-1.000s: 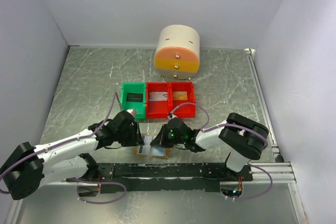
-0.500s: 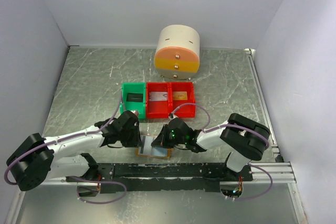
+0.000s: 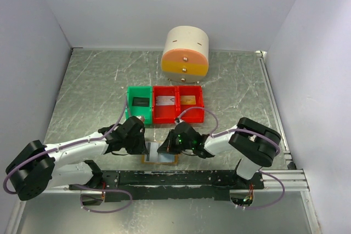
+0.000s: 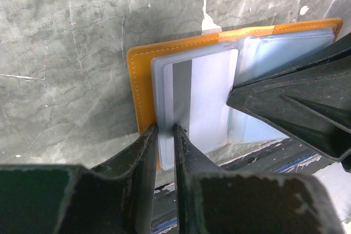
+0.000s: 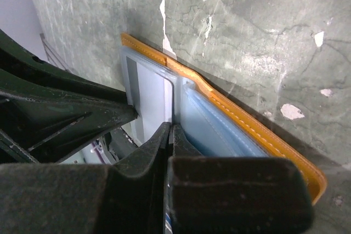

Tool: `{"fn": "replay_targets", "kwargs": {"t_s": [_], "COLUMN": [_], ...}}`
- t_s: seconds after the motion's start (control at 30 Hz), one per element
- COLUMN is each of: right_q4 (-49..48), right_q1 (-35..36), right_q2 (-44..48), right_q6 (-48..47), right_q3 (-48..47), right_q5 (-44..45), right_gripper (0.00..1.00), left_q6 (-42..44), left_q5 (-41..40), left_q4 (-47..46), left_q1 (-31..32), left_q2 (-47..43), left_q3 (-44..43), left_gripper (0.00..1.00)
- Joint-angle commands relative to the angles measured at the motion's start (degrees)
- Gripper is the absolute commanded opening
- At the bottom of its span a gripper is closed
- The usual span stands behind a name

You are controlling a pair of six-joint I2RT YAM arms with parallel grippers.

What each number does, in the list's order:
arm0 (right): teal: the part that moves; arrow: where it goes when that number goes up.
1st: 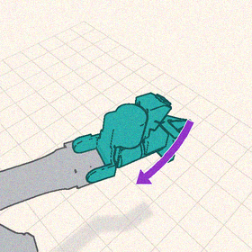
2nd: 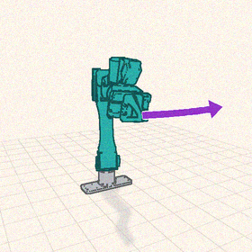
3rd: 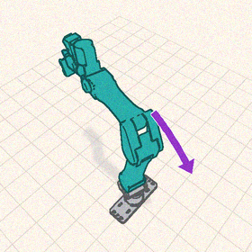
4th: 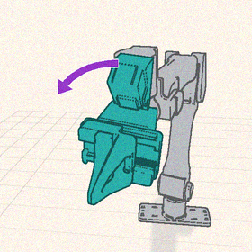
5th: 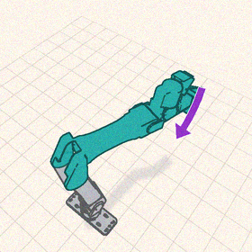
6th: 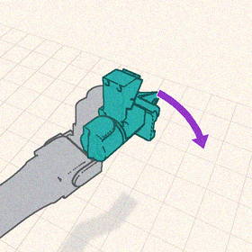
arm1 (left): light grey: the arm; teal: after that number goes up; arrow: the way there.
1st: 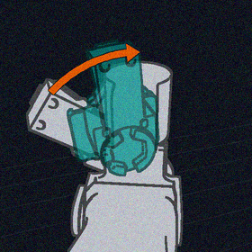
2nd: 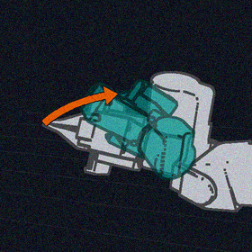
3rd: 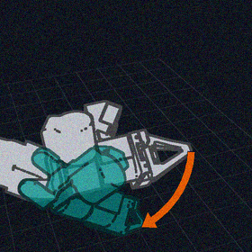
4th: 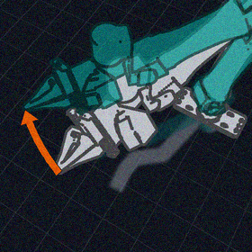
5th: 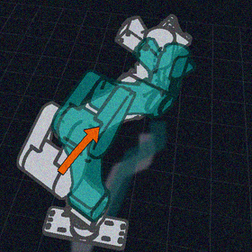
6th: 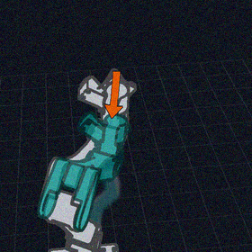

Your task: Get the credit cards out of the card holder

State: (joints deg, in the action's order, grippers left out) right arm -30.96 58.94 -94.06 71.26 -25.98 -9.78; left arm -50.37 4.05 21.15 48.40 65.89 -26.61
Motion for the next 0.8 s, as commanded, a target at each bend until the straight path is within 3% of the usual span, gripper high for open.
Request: {"fn": "replay_targets", "kwargs": {"t_s": [0.0, 0.33, 0.53, 0.67, 0.77], "right_q4": [3.4, 9.2, 7.7, 14.5, 14.2], "right_q1": [-0.3, -2.3, -1.5, -0.2, 0.6], "right_q2": [3.0, 6.6, 1.8, -1.1, -2.9], "right_q6": [-2.8, -6.4, -6.5, -8.2, -9.0], "right_q3": [1.5, 1.3, -2.1, -6.5, -8.1], "right_q5": [1.2, -1.1, -3.1, 0.7, -0.1], "right_gripper": [0.00, 0.00, 0.16, 0.20, 0.21], "left_q6": [-0.3, -0.3, -0.2, -0.1, -0.1], "left_q5": [-2.3, -2.5, -1.4, -1.1, -0.8], "left_q4": [2.6, 2.0, 0.3, 0.2, -0.1], "left_q1": [0.9, 0.8, 0.9, 0.9, 0.9], "left_q2": [0.4, 0.2, 0.2, 0.3, 0.3], "left_q3": [0.8, 0.9, 0.9, 1.1, 1.4], "left_gripper": [0.25, 0.25, 0.26, 0.25, 0.25]}}
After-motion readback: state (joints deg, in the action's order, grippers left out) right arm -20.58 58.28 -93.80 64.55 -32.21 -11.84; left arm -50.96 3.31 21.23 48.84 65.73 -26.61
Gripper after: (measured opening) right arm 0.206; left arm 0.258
